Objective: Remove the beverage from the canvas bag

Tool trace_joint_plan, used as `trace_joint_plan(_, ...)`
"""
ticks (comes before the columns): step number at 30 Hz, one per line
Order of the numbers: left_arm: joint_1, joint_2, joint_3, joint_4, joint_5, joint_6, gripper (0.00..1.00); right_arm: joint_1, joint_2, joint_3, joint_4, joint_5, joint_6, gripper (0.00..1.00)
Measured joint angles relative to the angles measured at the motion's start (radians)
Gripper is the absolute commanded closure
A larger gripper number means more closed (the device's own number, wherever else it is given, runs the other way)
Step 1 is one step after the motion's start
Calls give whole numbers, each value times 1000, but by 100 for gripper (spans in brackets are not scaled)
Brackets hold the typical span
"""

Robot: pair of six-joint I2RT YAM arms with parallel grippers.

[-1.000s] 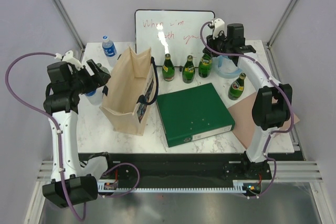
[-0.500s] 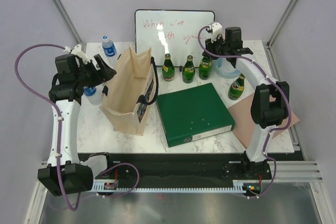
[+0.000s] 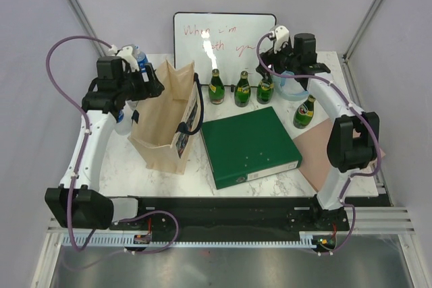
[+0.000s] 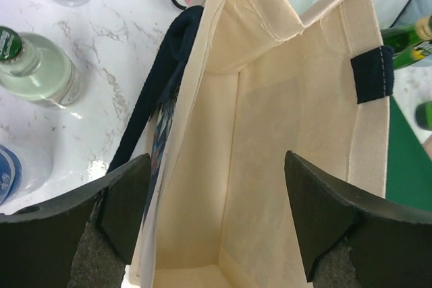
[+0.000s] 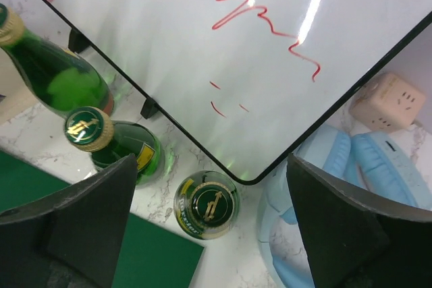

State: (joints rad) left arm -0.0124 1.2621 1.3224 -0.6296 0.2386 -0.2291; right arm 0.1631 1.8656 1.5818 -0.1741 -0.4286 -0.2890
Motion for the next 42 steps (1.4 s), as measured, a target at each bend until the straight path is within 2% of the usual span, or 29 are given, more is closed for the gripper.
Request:
trace_joint_plan(3,-44,40,23,2,-57,38,19,-2,-56,-7,3,-1,5,2)
trace_joint_plan(6,-89,91,50,4,-143,79,30,-8,-126,-24,3,-2,13,2)
trace_joint_plan(9,-118,142,79,3,-216,117,75,-13,-185,-44,5,-2,18,2)
trace_joint_plan(10,-126,162,90,-1,-239,138,98,-15,-208,-52,5,-3,23,2)
trace_joint_plan(11,-130,173,96,-3,-246,141,98,-16,-217,-55,4,-3,24,2)
trace_joint_plan(15,-140,183,103,-5,-268,164,98,-18,-253,-64,-3,-12,42,2)
trace_joint_plan(18,-143,126,61,26,-268,168,98,-18,-275,-73,-9,-22,61,2)
trace_joint_plan(23,-145,-143,-131,105,-256,171,98,-18,-323,-102,-21,-43,83,2)
trace_joint_plan(28,-146,-328,-198,159,-220,171,98,-18,-354,-131,-25,-73,95,2)
trace_joint_plan(35,-147,-317,-250,208,-183,170,98,-17,-381,-182,-47,-148,117,2)
trace_joint_plan(36,-147,-299,-257,213,-182,170,94,-16,-386,-188,-54,-161,119,2)
trace_joint_plan(37,-147,-281,-262,219,-181,170,84,-15,-390,-193,-61,-171,119,2)
trace_joint_plan(38,-147,-261,-263,221,-182,170,67,-13,-394,-198,-71,-179,119,2)
trace_joint_plan(39,-147,-242,-263,223,-186,168,41,-10,-399,-201,-82,-184,118,2)
trace_joint_plan(42,-147,-168,-220,206,-246,135,17,-3,-417,-201,-117,-185,116,2)
